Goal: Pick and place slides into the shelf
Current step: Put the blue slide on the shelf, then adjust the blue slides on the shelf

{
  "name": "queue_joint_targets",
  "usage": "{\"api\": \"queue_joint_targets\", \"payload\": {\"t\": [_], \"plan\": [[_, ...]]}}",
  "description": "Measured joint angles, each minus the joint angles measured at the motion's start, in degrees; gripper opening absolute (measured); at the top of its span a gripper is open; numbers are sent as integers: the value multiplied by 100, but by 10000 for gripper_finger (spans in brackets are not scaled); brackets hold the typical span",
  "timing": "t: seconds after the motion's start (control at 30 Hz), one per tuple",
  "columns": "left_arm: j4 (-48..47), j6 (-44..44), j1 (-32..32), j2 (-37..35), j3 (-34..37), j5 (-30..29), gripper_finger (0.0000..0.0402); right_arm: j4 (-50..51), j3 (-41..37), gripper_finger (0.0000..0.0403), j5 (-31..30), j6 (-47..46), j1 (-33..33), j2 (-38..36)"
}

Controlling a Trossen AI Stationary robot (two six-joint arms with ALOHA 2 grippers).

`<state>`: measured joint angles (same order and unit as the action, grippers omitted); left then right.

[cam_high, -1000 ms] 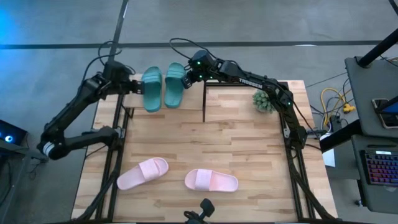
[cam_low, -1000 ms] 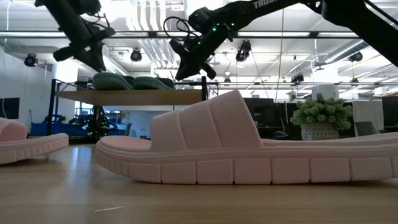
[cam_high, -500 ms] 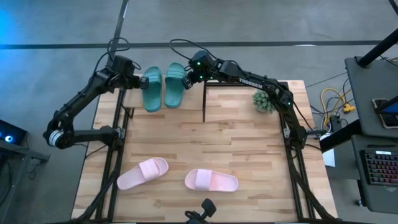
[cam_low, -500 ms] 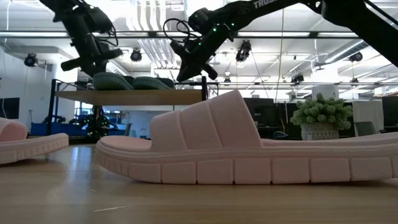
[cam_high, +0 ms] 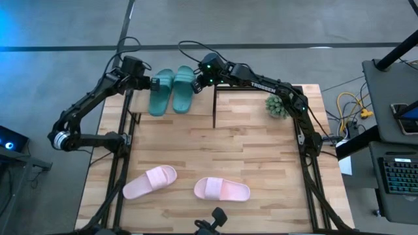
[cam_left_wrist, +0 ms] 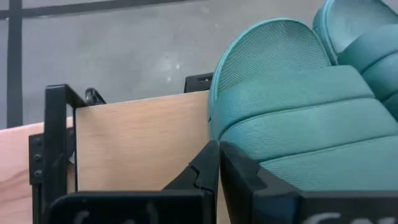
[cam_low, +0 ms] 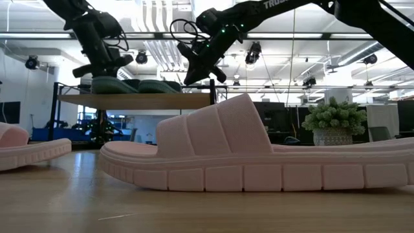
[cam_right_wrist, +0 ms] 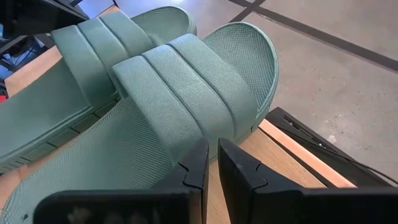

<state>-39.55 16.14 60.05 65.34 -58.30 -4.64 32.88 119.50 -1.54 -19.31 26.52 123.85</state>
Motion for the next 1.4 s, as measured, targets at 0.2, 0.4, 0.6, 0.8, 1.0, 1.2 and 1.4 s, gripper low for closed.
{"api": "queue_joint_targets", "payload": {"t": [0.2, 0.4, 0.6, 0.8, 1.0, 1.2, 1.4], "plan": [[-76, -47, 0, -30, 7, 13, 0, -57, -2, 28, -43, 5, 22, -4], [-380, -43, 0, -652, 0, -88, 0, -85, -2, 28, -99, -42, 192, -4], [-881, 249, -86, -1427, 87, 404, 0, -337, -4, 28, 127, -302, 321, 70], [-1049, 475, -251, -1838, 289, 520, 0, -628, 93, 28, 496, -431, 369, 448], [-1147, 778, -366, -2036, 639, 819, 0, -734, 203, 28, 367, -474, 389, 560], [-1199, 1048, -573, -2120, 987, 911, 0, -900, 201, 28, 241, -472, 415, 560], [-998, 1064, -690, -2087, 1226, 919, 0, -925, 199, 28, 274, -426, 417, 639]]}}
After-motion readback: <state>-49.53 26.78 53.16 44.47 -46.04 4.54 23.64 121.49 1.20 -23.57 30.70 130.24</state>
